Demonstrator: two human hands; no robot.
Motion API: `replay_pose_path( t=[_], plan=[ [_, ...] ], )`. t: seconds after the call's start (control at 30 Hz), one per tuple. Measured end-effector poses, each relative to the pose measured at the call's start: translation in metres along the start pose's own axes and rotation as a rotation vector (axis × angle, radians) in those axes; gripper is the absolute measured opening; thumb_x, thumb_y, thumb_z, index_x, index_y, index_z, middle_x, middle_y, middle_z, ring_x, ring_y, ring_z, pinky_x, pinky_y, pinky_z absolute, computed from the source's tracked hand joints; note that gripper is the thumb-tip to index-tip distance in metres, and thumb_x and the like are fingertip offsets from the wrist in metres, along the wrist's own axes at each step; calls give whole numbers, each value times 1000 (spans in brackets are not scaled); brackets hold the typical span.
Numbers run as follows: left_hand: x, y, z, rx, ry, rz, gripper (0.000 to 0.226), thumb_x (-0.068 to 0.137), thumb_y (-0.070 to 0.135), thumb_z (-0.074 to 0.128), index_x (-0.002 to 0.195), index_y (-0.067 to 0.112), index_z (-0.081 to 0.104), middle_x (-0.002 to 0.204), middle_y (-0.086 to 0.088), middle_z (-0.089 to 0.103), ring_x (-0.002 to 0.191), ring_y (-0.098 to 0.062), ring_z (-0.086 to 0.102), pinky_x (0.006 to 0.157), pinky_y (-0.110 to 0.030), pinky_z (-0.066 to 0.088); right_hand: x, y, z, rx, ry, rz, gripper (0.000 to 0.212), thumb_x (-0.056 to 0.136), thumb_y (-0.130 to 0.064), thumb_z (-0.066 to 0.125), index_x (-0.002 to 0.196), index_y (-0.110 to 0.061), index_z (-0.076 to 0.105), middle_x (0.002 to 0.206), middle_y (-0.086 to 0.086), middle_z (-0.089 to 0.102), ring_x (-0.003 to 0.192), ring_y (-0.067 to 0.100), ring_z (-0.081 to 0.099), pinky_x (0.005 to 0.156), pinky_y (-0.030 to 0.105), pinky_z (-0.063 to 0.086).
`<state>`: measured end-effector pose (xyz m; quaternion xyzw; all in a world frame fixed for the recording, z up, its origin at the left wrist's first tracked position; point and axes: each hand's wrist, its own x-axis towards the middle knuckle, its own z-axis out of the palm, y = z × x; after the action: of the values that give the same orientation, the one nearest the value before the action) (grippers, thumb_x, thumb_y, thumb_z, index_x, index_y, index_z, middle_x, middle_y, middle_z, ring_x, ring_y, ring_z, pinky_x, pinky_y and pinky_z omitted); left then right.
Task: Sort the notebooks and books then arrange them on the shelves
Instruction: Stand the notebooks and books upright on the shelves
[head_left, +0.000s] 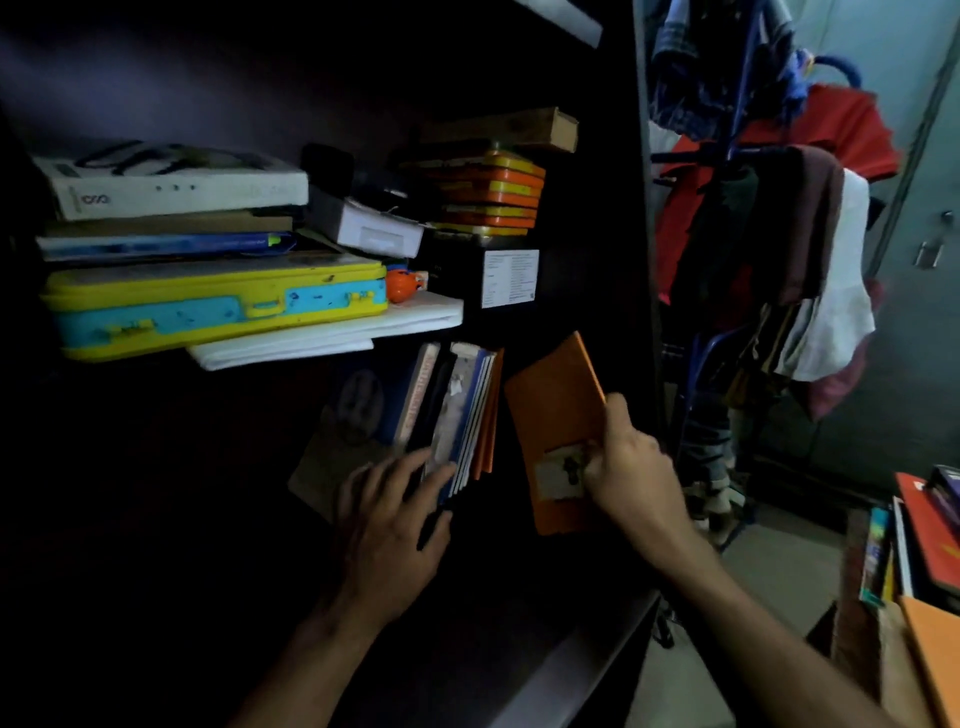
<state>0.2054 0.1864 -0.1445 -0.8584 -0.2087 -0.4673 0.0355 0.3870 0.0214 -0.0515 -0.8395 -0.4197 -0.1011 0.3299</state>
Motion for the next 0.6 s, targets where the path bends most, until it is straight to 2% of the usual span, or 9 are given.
replay_pose_path(
  t=[0.1, 0.17, 0.23, 0.27, 0.33, 0.43, 0.5, 0.53, 0.6],
  plan=[
    [-2, 1, 3, 102, -65, 36, 52, 85, 36, 53, 131, 17, 64, 143, -7, 52, 129, -32, 48, 104, -61, 41, -17, 11, 34, 280, 250, 68, 33, 102, -14, 46, 132, -22, 37, 105, 8, 64, 90, 36, 64, 68, 38, 45],
    [-1, 6, 4, 182, -109, 102, 51, 82, 34, 52, 128, 16, 66, 142, -8, 55, 135, -31, 45, 110, -70, 28, -24, 15, 54, 451, 322, 109, 32, 105, -19, 46, 134, -27, 37, 108, -2, 62, 90, 25, 65, 67, 31, 44],
    [4, 14, 10, 277, -207, 244, 52, 80, 34, 54, 127, 17, 67, 140, -8, 58, 138, -28, 46, 116, -68, 16, -27, 14, 70, 577, 325, 118, 33, 106, -23, 44, 135, -37, 35, 112, -8, 60, 87, 5, 61, 63, 18, 44],
    [9, 18, 14, 323, -272, 315, 52, 79, 33, 56, 127, 17, 68, 140, -8, 59, 138, -28, 47, 118, -65, 14, -28, 14, 76, 619, 316, 107, 34, 106, -24, 44, 135, -40, 34, 113, -10, 59, 86, -7, 58, 62, 8, 42],
    [26, 23, 30, 400, -379, 392, 52, 81, 31, 51, 127, 13, 68, 136, -9, 63, 137, -29, 50, 120, -56, 14, -24, 16, 84, 666, 304, 90, 36, 106, -23, 42, 138, -38, 35, 114, -11, 58, 91, -17, 56, 66, 2, 42],
    [58, 34, 67, 511, -554, 347, 54, 81, 29, 38, 120, 15, 74, 124, -7, 70, 129, -28, 58, 124, -50, 2, -19, 20, 89, 698, 254, 83, 37, 106, -23, 41, 140, -36, 36, 116, -11, 60, 98, -14, 58, 73, 4, 43],
    [72, 40, 86, 536, -684, 272, 56, 81, 32, 34, 117, 18, 74, 118, -4, 72, 126, -26, 59, 123, -50, -9, -18, 23, 93, 695, 225, 76, 38, 106, -23, 41, 139, -39, 35, 119, -10, 61, 100, -4, 62, 81, 19, 50],
    [76, 41, 92, 533, -704, 220, 56, 83, 33, 32, 119, 18, 72, 119, -5, 70, 129, -26, 57, 123, -51, -9, -18, 25, 95, 682, 213, 72, 39, 105, -23, 41, 140, -39, 34, 120, -10, 61, 100, -1, 62, 82, 25, 52],
    [76, 39, 99, 503, -634, 163, 57, 87, 34, 31, 123, 15, 70, 125, -9, 67, 133, -30, 52, 124, -52, -2, -16, 26, 99, 643, 197, 61, 42, 105, -22, 40, 144, -36, 32, 119, -13, 58, 97, -8, 59, 78, 17, 49]
  ],
)
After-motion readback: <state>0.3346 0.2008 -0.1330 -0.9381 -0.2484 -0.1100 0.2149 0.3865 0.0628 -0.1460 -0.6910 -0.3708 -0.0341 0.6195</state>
